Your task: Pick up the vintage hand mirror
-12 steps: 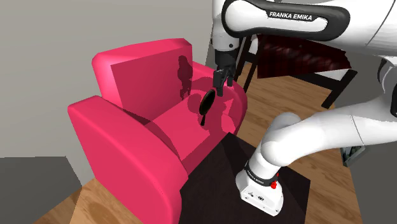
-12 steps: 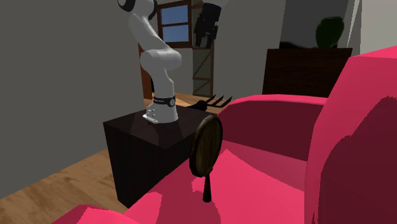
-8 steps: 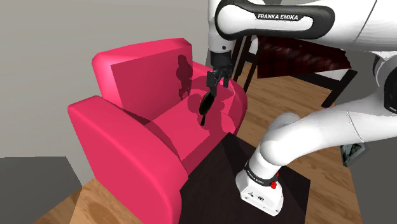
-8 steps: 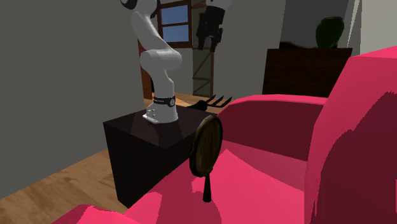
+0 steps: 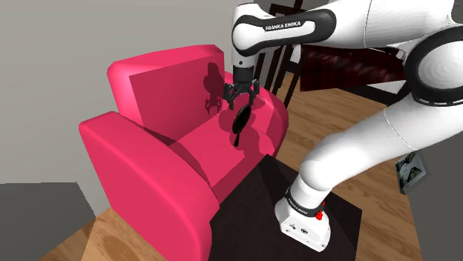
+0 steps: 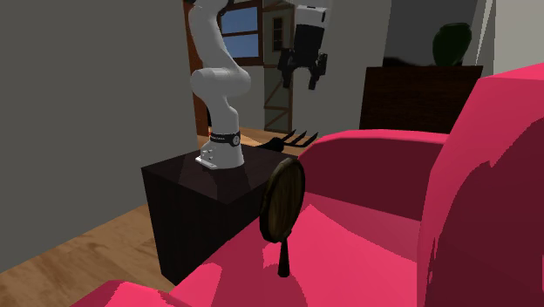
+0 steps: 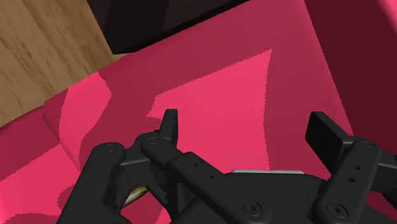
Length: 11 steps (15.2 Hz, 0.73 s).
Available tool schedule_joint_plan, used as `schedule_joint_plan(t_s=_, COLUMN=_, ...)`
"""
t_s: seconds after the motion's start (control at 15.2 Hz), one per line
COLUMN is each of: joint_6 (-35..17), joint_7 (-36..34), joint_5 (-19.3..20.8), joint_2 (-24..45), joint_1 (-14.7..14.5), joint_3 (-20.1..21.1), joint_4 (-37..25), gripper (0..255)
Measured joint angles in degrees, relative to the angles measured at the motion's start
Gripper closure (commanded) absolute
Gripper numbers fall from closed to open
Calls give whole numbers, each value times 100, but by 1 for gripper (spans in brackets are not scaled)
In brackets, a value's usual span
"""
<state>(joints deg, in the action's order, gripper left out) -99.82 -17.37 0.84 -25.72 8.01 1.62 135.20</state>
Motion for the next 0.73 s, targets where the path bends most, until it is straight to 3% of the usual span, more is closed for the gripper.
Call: schedule_joint_plan(t_s=0.73, joint_6=-1559, joint_7=-1836, joint_5=-183, joint_2=1637, joint_1=811, joint_3=-434, joint_4=-575, gripper=0)
